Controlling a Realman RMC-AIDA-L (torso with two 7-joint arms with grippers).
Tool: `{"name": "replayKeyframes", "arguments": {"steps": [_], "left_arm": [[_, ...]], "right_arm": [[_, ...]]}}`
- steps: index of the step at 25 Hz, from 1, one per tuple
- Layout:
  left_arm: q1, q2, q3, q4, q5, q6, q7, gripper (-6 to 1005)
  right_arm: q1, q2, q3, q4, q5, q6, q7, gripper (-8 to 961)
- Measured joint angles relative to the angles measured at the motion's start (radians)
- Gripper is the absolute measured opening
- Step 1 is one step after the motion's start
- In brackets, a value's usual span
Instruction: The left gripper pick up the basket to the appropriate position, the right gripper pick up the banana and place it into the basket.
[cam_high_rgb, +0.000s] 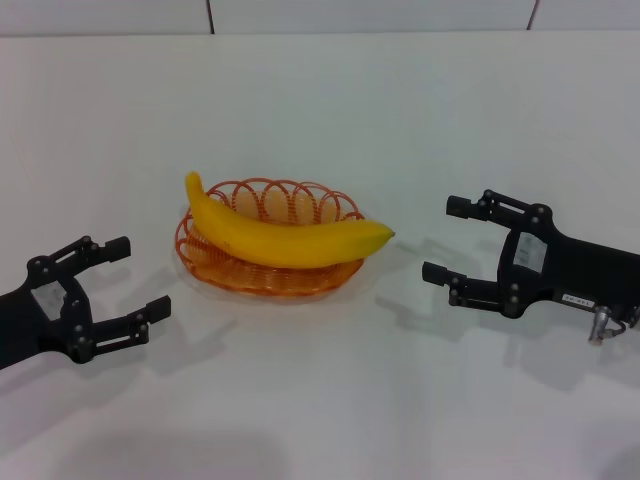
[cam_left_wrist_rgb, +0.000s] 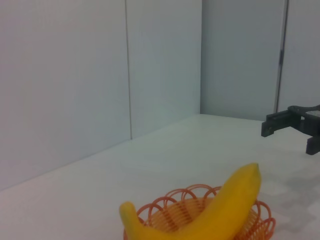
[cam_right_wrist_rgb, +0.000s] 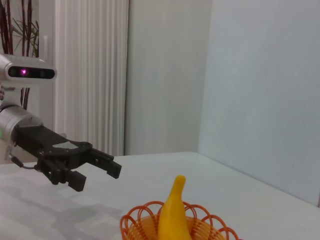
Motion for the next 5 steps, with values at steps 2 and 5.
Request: {"name": "replayKeyframes", "arguments": {"steps": [2,5], "left_arm": [[0.0,-0.001,0.0,0.0,0.0,0.001,0.0,908],[-0.001,-0.001,0.0,0.0,0.0,0.004,0.0,908]], "right_arm": [[0.0,0.0,-0.001,0.0,0.0,0.0,0.0,825],[0.0,0.0,-0.002,0.0,0.0,0.0,0.0,825]]}}
